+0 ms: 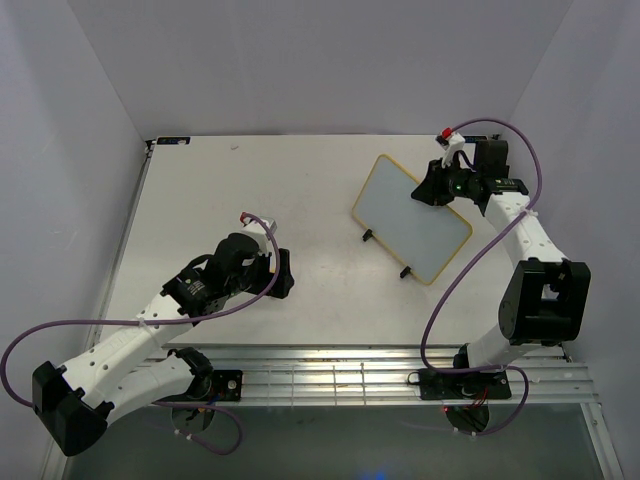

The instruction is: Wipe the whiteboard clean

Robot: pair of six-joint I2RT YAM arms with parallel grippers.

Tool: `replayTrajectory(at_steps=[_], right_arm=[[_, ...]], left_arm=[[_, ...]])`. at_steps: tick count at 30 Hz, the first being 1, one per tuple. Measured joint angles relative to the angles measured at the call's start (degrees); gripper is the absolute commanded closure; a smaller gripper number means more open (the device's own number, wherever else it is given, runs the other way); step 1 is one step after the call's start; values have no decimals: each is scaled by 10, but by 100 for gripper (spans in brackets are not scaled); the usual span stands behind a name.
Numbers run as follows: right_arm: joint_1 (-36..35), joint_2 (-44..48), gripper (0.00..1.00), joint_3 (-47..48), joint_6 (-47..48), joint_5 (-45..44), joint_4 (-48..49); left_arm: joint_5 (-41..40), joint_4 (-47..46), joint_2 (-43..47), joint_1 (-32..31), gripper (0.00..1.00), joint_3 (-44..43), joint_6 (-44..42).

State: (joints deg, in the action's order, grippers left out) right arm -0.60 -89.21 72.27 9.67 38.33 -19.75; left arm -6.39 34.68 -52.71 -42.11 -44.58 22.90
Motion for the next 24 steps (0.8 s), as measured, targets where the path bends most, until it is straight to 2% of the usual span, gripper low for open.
replayTrajectory(at_steps=[9, 12, 15, 19, 24], right_arm=[[25, 7, 70, -14, 17, -32, 1], [28, 14, 61, -20, 26, -39, -1], [28, 16, 60, -21, 30, -41, 0], [28, 16, 52, -27, 37, -49, 3], [28, 15, 48, -38, 51, -63, 5]], left_arm=[[1, 0, 0, 0, 2, 0, 0], [2, 0, -1, 0, 2, 0, 0], [3, 0, -2, 0, 2, 0, 0], [5, 0, -5, 0, 2, 0, 0], [5, 0, -5, 0, 2, 0, 0]])
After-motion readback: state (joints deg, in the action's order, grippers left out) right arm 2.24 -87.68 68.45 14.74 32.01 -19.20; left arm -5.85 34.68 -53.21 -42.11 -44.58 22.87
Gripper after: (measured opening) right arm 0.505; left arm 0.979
